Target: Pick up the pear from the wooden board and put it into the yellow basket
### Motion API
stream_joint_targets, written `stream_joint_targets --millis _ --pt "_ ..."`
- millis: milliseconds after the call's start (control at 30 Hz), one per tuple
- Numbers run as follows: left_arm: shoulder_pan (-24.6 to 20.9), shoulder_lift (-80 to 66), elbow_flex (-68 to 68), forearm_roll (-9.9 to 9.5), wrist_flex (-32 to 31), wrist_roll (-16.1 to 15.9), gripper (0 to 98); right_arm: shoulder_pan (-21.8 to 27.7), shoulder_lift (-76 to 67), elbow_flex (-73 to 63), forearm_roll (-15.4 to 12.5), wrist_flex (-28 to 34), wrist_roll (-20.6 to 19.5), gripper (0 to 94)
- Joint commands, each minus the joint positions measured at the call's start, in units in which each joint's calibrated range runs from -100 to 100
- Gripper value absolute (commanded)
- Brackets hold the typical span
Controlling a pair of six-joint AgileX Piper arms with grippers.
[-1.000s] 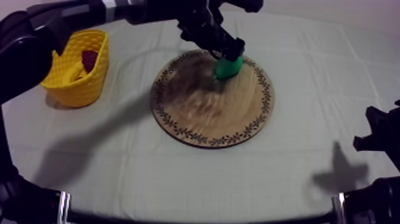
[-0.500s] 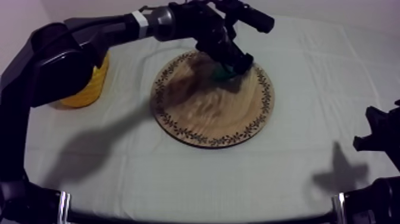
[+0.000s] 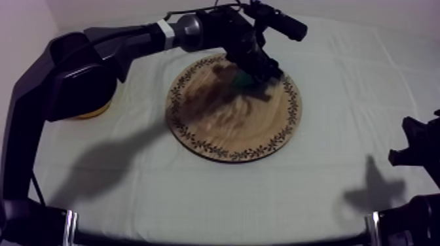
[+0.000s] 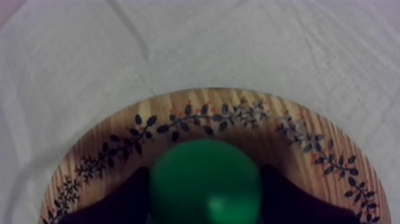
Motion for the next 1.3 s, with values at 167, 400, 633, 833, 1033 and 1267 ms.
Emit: stream_joint_targets --millis 167,400,633,833,1033,1267 --pt "-0.06 -0.66 1.0 -0.05 0.3 0.25 47.5 0.0 0.01 0.05 0.0 0.08 0.01 0.5" --pt "-1.01 -10.04 6.92 1.94 0.38 -2.09 44.3 0.0 0.01 0.05 0.0 0.08 0.03 0.5" --pt "-2.64 -27.44 16.98 4.12 1.54 -4.54 43.6 0.0 0.01 0.05 0.0 0.08 0.03 0.5" --pt "-6.05 -43.62 27.82 6.33 9.43 -7.34 47.6 0.0 0.01 0.05 0.0 0.08 0.02 0.5" --pt "-10.56 -57.47 43.85 6.13 10.85 -9.67 48.3 0.0 0.01 0.05 0.0 0.08 0.01 0.5" --pt "-17.03 -66.63 53.95 5.86 9.22 -9.66 44.3 0.0 0.01 0.05 0.0 0.08 0.01 0.5"
